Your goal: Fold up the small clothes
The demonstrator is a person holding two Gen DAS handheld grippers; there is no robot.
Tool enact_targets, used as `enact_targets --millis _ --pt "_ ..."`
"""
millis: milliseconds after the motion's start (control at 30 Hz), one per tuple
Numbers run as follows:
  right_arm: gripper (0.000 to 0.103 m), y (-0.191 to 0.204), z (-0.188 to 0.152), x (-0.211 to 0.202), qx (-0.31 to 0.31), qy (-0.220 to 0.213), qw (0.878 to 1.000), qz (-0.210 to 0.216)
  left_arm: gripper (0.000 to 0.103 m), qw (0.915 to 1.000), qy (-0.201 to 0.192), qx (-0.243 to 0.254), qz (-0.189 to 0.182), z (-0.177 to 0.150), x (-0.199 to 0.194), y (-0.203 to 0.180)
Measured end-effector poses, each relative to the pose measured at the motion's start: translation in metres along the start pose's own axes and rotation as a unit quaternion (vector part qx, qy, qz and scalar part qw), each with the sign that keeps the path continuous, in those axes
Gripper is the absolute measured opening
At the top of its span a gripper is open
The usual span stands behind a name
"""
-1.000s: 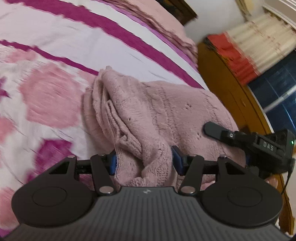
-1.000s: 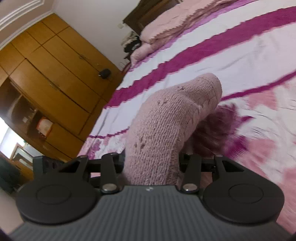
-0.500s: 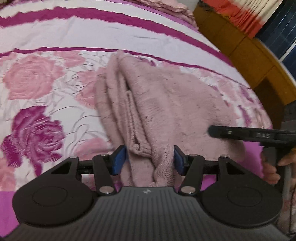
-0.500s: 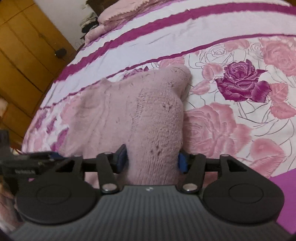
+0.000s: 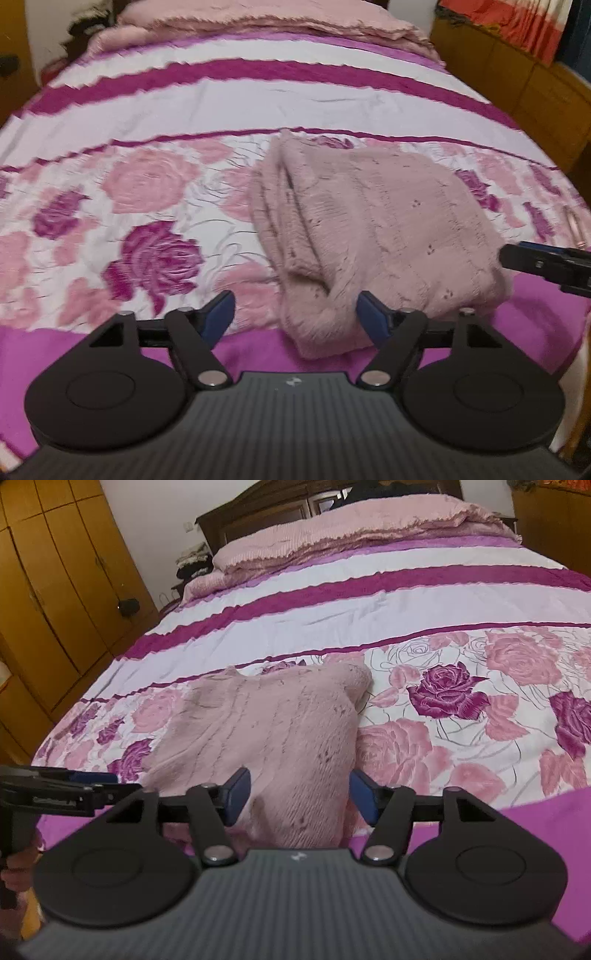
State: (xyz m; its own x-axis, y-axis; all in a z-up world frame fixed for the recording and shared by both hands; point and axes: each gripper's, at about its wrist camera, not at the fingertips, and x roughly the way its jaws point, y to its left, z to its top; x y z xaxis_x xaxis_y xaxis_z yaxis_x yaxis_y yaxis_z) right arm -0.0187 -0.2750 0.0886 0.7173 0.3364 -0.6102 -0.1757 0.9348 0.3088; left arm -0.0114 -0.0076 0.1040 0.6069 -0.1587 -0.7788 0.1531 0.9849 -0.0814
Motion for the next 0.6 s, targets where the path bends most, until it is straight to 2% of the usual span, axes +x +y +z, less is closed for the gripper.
enact_targets --millis 67,167,367,600 --pt "0.07 0.005 -0.008 -0.006 -0.002 -0.007 1.0 -0.001 0.091 0.9998 -0.007 0.001 0.02 -0.006 -0.007 -0.006" --pt "0.07 0.014 -0.019 -0.012 -0.017 -0.018 1.0 -0.011 0.097 0.9993 -0.01 -0.007 0.036 -0.015 -0.01 -0.014" --pt "0.071 0.026 -0.048 -0.009 -0.062 -0.023 0.996 -0.058 0.098 0.999 0.015 -0.032 0.025 -0.035 0.007 -0.03" --pt "0.071 0.024 -0.072 0.002 -0.082 -0.025 0.992 -0.098 0.098 0.9986 0.017 -0.005 0.05 -0.053 0.029 -0.053"
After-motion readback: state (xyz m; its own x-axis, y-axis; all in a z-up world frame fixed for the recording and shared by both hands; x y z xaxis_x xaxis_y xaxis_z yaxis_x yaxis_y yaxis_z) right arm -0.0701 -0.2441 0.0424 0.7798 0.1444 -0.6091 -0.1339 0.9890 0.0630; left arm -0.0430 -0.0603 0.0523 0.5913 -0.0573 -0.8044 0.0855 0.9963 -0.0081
